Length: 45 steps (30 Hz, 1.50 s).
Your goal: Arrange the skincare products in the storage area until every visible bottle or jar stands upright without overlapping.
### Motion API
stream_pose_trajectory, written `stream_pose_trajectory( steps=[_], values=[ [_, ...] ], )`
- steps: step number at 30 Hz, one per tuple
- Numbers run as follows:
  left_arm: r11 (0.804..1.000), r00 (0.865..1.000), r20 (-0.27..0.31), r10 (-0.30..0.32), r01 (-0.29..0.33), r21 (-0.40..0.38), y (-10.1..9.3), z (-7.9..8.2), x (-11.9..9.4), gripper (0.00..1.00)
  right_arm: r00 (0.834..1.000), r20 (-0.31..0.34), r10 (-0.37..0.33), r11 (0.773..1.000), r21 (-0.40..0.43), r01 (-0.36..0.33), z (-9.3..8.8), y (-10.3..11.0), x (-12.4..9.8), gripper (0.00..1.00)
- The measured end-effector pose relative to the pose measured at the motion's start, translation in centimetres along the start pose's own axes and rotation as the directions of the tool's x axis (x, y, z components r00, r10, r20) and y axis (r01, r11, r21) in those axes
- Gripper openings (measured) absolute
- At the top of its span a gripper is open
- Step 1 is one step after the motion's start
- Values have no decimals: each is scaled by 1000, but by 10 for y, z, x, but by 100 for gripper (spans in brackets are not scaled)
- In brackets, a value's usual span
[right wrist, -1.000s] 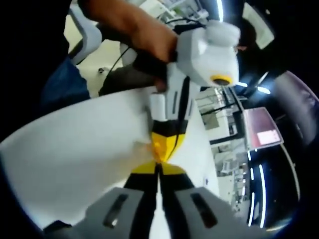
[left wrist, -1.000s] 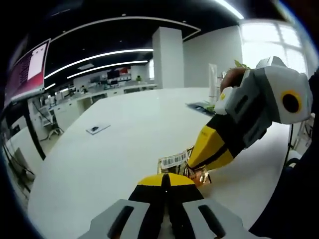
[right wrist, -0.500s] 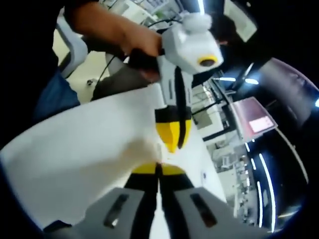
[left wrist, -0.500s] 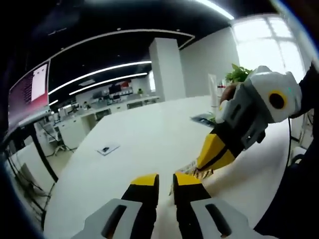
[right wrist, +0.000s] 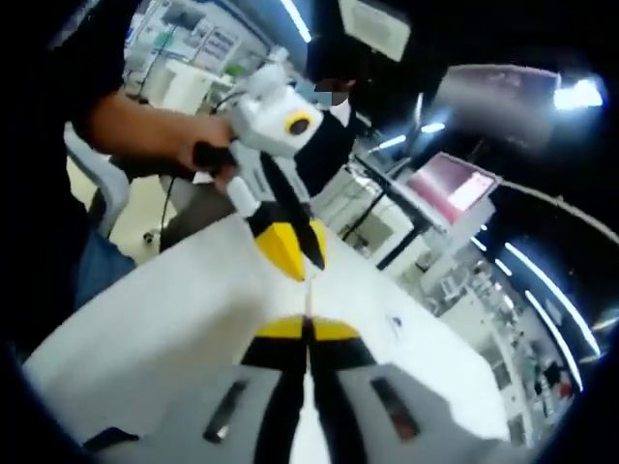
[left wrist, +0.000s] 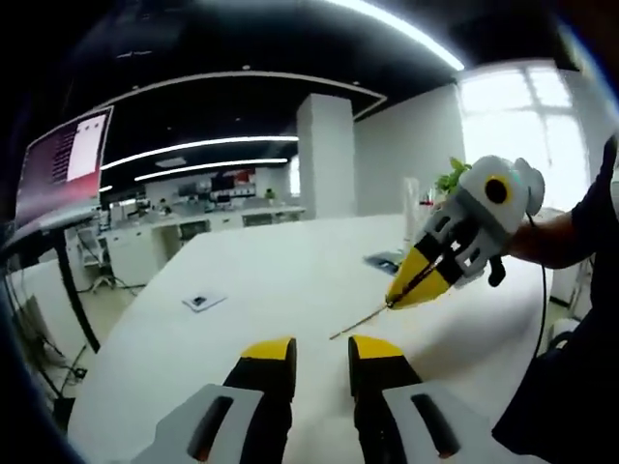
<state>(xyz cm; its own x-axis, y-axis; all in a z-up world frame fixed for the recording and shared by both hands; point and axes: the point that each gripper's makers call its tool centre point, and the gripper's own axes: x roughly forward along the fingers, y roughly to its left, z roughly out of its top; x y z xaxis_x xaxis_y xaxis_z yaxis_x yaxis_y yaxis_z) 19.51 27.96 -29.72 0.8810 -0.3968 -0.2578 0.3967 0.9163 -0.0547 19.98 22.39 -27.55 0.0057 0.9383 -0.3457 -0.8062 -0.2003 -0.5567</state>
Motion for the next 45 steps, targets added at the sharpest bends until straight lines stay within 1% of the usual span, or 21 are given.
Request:
stream_pose_trajectory(
  steps=[4, 5, 7, 9, 11, 14, 16, 17, 18, 20, 22, 23, 24, 28, 29, 30, 34, 36, 39, 41, 45],
  values=[
    [995, 995, 50, -84, 86, -42, -17, 11, 4, 23, 998, 60, -16, 994, 111, 10, 6, -8, -10, 0],
    [993, 993, 61, -100, 103, -51, -21, 14, 4, 23, 997, 82, -17, 989, 150, 5, 8, -9, -13, 0],
    [989, 989, 75, -125, 130, -68, -27, 17, 6, 23, 993, 113, -22, 981, 196, -1, 12, -10, -18, 0],
    [985, 986, 81, -145, 151, -83, -31, 18, 8, 23, 991, 133, -29, 974, 227, -2, 14, -11, -23, 0],
    [982, 983, 87, -159, 167, -93, -35, 19, 10, 23, 986, 164, -36, 960, 279, -12, 18, -12, -27, 0],
    [973, 976, 105, -192, 203, -111, -43, 22, 12, 22, 977, 210, -42, 936, 349, -35, 22, -13, -34, 0],
    [968, 970, 118, -210, 224, -116, -48, 25, 14, 22, 972, 231, -47, 923, 381, -46, 24, -15, -39, 0],
    [965, 968, 126, -219, 234, -120, -51, 27, 14, 22, 968, 245, -51, 914, 402, -54, 25, -16, -41, 0],
    [961, 964, 134, -228, 245, -126, -54, 30, 15, 22, 963, 263, -56, 897, 436, -67, 26, -17, -43, 0],
    [956, 959, 149, -241, 261, -132, -57, 34, 15, 21, 959, 278, -60, 882, 465, -79, 26, -18, -47, 0],
    [948, 951, 169, -260, 285, -144, -62, 39, 16, 20, 953, 294, -69, 865, 493, -90, 26, -19, -50, 0],
    [944, 947, 177, -268, 295, -147, -64, 41, 16, 20, 949, 308, -74, 848, 520, -103, 27, -20, -52, 0],
    [941, 944, 183, -275, 303, -150, -66, 43, 17, 20, 946, 315, -80, 838, 535, -107, 26, -21, -54, 0],
    [931, 934, 203, -295, 329, -160, -72, 48, 19, 17, 932, 347, -106, 782, 608, -137, 24, -25, -61, 0],
    [930, 933, 207, -294, 330, -164, -72, 49, 20, 17, 929, 352, -112, 774, 618, -141, 23, -26, -62, 0],
    [928, 931, 212, -296, 333, -167, -73, 50, 20, 16, 925, 361, -122, 750, 644, -152, 23, -26, -64, 0],
    [918, 924, 232, -304, 349, -188, -76, 54, 23, 9, 917, 365, -158, 704, 693, -155, 16, -31, -70, 0],
    [913, 922, 236, -307, 355, -199, -78, 55, 27, 8, 918, 357, -171, 694, 705, -145, 12, -32, -71, 0],
    [911, 923, 235, -305, 354, -210, -79, 54, 33, 7, 921, 342, -187, 680, 721, -129, 7, -33, -72, 0],
    [902, 918, 245, -311, 366, -229, -80, 55, 36, 4, 922, 331, -202, 668, 735, -118, 3, -34, -74, 0],
    [887, 911, 258, -323, 386, -254, -82, 58, 41, 1, 923, 306, -233, 640, 763, -91, -7, -37, -78, 0]
  ],
)
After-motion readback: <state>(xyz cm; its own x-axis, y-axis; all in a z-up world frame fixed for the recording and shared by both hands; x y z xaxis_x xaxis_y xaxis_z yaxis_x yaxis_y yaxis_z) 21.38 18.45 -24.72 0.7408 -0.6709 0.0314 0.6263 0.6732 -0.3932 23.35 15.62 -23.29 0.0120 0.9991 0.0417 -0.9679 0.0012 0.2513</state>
